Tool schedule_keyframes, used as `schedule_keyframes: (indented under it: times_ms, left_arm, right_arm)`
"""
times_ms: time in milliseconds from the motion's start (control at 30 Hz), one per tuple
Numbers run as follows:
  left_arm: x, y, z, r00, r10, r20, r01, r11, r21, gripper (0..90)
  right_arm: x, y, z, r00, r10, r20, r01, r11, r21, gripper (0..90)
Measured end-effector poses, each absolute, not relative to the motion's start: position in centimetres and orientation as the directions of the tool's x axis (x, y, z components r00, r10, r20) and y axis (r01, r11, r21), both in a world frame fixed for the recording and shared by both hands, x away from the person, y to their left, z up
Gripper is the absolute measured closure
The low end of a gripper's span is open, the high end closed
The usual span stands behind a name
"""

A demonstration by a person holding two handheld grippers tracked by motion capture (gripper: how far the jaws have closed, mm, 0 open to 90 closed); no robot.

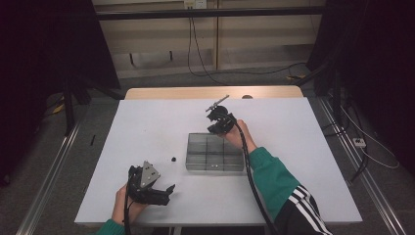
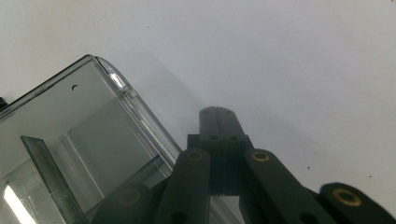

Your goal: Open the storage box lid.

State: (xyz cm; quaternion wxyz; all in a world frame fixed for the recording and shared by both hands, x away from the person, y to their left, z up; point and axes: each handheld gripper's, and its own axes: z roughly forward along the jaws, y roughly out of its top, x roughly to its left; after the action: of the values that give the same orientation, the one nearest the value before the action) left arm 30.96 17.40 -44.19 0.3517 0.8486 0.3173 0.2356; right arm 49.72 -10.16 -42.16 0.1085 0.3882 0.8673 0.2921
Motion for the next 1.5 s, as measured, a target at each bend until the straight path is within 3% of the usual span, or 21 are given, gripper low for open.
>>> schedule_keyframes:
  times_ms: [633, 900, 1000, 1267, 1500]
  left_arm:
    - [31.0, 17.4, -44.2, 0.686, 0.707, 0.172, 0.376, -0.547, 0.748, 1.6]
    - [31.0, 17.5, -44.2, 0.685, 0.708, 0.17, 0.375, -0.543, 0.751, 1.6]
    - [31.0, 17.5, -44.2, 0.686, 0.707, 0.172, 0.374, -0.545, 0.75, 1.6]
    - [31.1, 17.5, -44.2, 0.685, 0.708, 0.172, 0.374, -0.544, 0.751, 1.5]
    - [31.0, 17.7, -44.1, 0.681, 0.713, 0.168, 0.374, -0.535, 0.757, 1.4]
  right_arm:
    - [48.6, -10.3, -42.4, -0.686, 0.726, 0.056, 0.604, 0.525, 0.599, 90.0]
    - [47.2, -11.7, -40.8, -0.683, 0.727, 0.075, 0.585, 0.482, 0.652, 90.0]
    - [46.4, -12.4, -40.2, -0.68, 0.727, 0.094, 0.587, 0.463, 0.664, 80.6]
    - [43.9, -14.7, -39.5, -0.679, 0.725, 0.12, 0.579, 0.427, 0.695, 65.4]
    - [41.7, -16.3, -39.5, -0.679, 0.723, 0.13, 0.577, 0.416, 0.703, 39.5]
